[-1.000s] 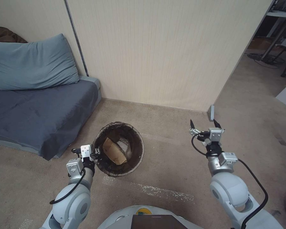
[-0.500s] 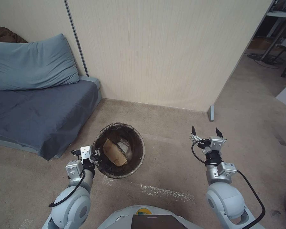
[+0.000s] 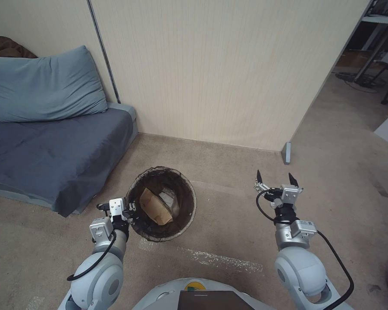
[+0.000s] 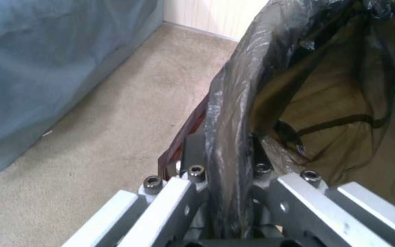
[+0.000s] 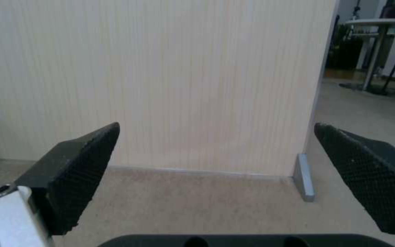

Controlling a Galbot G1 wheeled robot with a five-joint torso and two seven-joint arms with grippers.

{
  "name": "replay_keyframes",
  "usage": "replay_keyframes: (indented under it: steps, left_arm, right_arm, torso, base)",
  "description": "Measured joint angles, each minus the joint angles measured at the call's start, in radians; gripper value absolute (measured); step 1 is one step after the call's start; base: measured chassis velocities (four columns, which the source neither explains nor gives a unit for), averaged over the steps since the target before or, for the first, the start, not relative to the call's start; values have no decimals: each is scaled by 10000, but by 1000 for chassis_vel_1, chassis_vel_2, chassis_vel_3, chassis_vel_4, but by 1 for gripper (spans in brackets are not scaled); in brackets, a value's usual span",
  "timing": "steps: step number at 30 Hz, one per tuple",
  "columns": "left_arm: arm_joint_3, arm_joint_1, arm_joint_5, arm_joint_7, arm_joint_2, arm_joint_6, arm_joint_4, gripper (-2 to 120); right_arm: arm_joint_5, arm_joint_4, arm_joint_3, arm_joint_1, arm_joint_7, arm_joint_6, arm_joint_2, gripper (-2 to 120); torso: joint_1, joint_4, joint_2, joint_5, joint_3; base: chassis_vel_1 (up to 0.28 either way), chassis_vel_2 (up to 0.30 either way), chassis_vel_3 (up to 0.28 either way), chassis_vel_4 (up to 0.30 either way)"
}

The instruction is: Pick up the trash bin, then pick up the garbage from the floor and place it into the trash bin.

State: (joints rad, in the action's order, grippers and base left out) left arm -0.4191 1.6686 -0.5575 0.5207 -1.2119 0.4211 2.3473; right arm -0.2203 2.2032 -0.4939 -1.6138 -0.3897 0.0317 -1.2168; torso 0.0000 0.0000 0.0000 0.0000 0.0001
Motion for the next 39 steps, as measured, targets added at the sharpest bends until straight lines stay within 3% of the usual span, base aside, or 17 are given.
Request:
replay_keyframes:
  steps: [15,39]
  left_arm:
    - [-2,27,-2,2,-15,1,13,0]
    - [-12,90,-4,-41,-46,6,34,0]
  right_arm:
    - [-54,-6,88,133,-6,-125,48,100]
    - [-28,88,317,130,-29,-246,78,100]
  torso:
    - [0,-1,0,0,0]
    - [1,0,0,0,0]
  base:
    - [20,19,19,21]
    - [108,106,110,107]
